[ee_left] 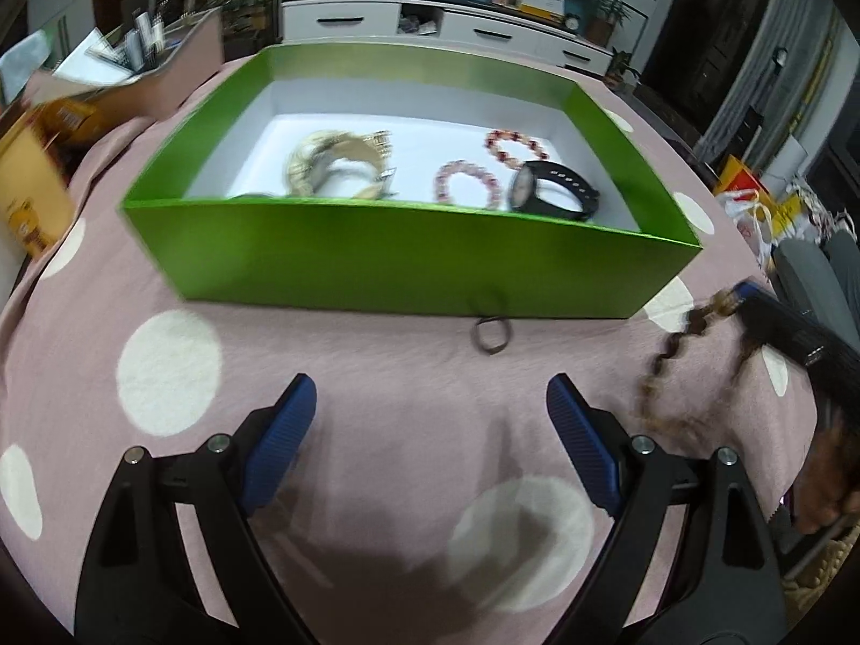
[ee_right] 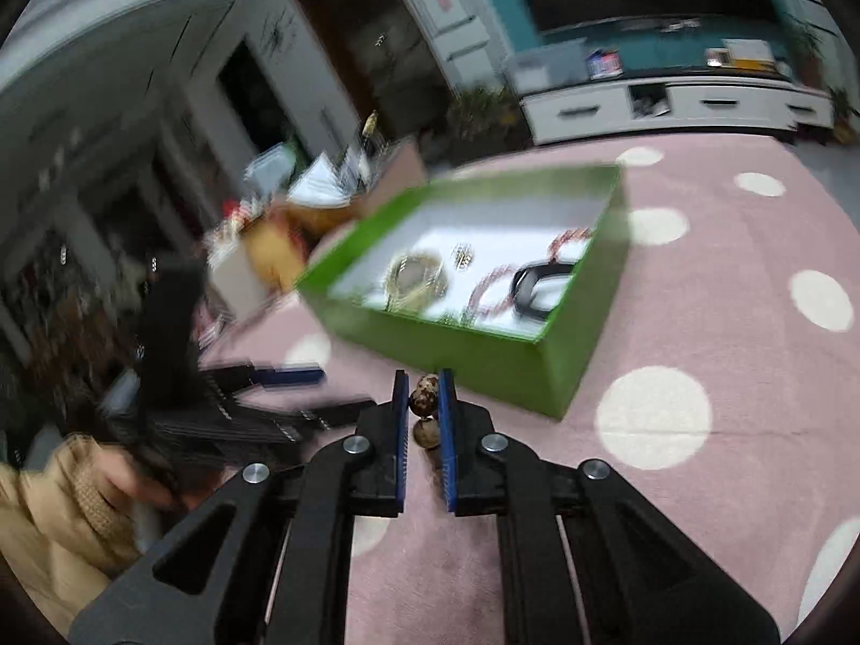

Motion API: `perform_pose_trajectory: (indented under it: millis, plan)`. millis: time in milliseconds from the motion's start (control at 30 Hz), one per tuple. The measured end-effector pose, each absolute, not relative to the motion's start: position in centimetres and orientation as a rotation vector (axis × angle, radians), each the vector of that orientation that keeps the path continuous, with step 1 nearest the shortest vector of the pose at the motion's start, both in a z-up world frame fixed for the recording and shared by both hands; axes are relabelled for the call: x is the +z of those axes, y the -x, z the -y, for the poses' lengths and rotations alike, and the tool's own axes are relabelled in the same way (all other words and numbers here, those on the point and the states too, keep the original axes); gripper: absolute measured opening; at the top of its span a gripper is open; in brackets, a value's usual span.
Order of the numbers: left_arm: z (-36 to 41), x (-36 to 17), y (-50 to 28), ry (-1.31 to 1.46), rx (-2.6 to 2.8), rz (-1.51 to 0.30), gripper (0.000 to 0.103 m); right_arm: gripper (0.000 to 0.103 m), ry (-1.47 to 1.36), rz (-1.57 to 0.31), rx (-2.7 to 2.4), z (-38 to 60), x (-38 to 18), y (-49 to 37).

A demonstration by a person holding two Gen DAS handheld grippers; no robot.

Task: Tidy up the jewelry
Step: 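Grasp the small dark ring with the left tool while the right grasps the wooden bead bracelet, then carry the dark ring and wooden bead bracelet over the box and lower them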

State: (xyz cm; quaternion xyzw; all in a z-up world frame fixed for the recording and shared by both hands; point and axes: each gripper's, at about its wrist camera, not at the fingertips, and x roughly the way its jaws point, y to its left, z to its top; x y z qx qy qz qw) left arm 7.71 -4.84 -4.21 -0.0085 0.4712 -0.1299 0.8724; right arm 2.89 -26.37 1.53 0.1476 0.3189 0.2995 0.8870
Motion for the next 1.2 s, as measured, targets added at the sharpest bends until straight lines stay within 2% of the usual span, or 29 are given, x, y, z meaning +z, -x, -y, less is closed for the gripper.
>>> perform_pose_trajectory:
  millis: [167, 267, 433, 533, 600, 633, 667, 967, 1200]
  plan:
    - [7.7, -5.0, -8.8, -0.053, -0.271, -0.978, 0.076, 0.01, -0.321, -0.632, 0.568, 27.7, 1.9, -2.0]
    - [8.6, -6.0, -9.4, -0.078, -0.233, -0.986, 0.054, 0.01, -0.336, -0.627, 0.559, 28.4, 1.6, -1.9]
    - [9.5, -6.2, -9.5, -0.098, -0.195, -0.949, 0.05, 0.01, -0.344, -0.615, 0.554, 28.9, 1.6, -1.9]
    - [9.9, -6.2, -9.5, -0.103, -0.19, -0.926, 0.035, 0.01, -0.345, -0.61, 0.554, 29.0, 1.5, -1.9]
    - [10.0, -6.2, -9.4, -0.11, -0.188, -0.92, 0.031, 0.01, -0.343, -0.61, 0.549, 29.0, 1.5, -1.9]
    - [9.9, -6.1, -9.3, -0.11, -0.189, -0.917, 0.023, 0.01, -0.343, -0.611, 0.548, 29.0, 1.5, -1.8]
    - [9.8, -6.1, -9.3, -0.109, -0.194, -0.916, 0.019, 0.01, -0.345, -0.61, 0.548, 29.1, 1.5, -1.7]
    - [7.6, -5.6, -8.4, -0.03, -0.234, -0.958, 0.019, 0.01, -0.34, -0.604, 0.545, 29.1, 1.7, -1.3]
    - [4.2, -3.1, -6.0, 0.036, -0.249, -0.917, 0.019, 0.01, -0.329, -0.595, 0.549, 28.6, 2.5, -1.1]
